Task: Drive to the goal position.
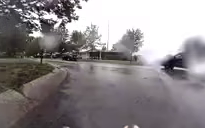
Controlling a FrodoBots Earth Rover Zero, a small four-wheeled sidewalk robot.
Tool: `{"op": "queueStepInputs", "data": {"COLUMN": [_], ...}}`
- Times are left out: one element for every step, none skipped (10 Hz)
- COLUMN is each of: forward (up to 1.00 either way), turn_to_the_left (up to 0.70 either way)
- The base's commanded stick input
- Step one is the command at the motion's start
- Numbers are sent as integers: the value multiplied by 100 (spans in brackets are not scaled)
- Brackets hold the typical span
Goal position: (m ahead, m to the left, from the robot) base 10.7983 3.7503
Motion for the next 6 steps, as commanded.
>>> {"op": "queueStepInputs", "data": {"forward": [50, 50, 50, 50, 50, 50], "turn_to_the_left": [22, -1, -1, -1, -1, -1]}}
